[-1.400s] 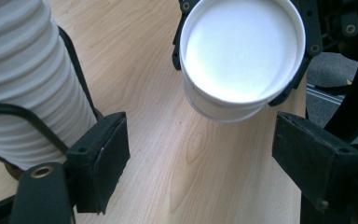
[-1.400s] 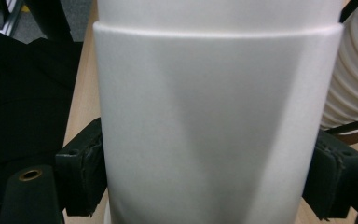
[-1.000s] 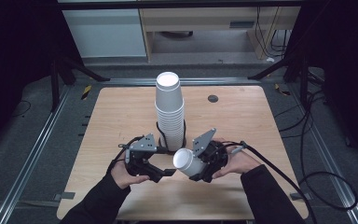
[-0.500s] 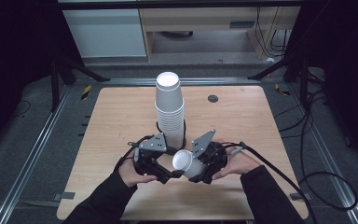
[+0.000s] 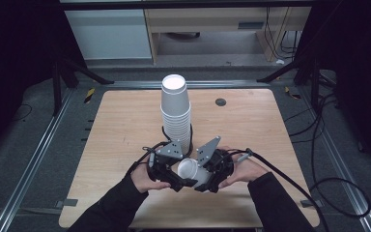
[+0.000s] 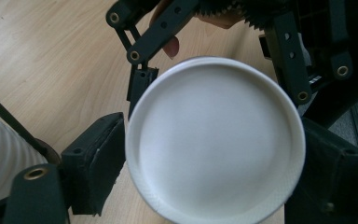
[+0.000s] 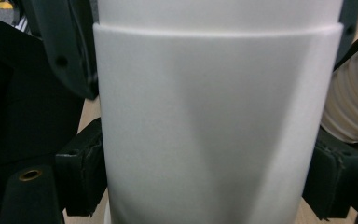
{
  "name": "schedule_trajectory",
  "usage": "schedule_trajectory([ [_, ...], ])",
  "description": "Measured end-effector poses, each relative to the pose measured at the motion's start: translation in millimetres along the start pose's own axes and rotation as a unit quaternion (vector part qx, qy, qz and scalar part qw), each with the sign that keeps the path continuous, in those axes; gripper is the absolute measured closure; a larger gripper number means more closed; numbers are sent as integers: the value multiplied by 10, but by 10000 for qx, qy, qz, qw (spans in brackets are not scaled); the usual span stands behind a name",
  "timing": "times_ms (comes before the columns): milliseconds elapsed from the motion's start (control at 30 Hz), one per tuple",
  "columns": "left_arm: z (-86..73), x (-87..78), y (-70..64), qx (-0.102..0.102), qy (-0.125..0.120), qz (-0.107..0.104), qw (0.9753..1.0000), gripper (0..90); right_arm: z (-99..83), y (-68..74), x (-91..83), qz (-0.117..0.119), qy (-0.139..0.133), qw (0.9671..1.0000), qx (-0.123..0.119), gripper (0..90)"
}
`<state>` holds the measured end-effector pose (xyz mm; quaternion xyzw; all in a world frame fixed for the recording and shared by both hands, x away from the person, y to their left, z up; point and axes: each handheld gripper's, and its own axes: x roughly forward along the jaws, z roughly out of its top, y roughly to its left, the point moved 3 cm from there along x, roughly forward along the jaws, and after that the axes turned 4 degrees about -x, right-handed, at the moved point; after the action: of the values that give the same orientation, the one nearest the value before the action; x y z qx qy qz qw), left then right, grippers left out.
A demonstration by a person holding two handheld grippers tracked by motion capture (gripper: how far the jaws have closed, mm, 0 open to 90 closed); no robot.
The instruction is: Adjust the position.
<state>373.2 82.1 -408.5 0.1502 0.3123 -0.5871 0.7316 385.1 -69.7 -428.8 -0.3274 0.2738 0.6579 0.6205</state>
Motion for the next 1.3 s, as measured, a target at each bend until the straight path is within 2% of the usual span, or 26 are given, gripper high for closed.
schedule_trajectory([
  [233, 19, 44, -1, 18, 108, -92, 9999, 205, 8, -9, -4, 1, -1, 10000, -16, 166],
  [433, 14, 59, -4, -57, 205, -107, 9997, 217, -1, -7, 16, 43, 58, 10000, -24, 171],
  [733, 2, 53, 3, -110, 169, -157, 9997, 230, -2, -6, 20, 116, 49, 9999, 31, 171],
  [1033, 6, 41, -1, -142, 119, -116, 9998, 233, -8, -8, 35, 70, 14, 10000, 24, 153],
  [1167, 18, 6, -10, -102, 100, -104, 9998, 232, -7, -3, 37, 69, 39, 10000, 57, 127],
  [1300, 18, -21, -4, -44, 130, -48, 9999, 232, 12, -4, -9, 44, -109, 9998, 139, 116],
])
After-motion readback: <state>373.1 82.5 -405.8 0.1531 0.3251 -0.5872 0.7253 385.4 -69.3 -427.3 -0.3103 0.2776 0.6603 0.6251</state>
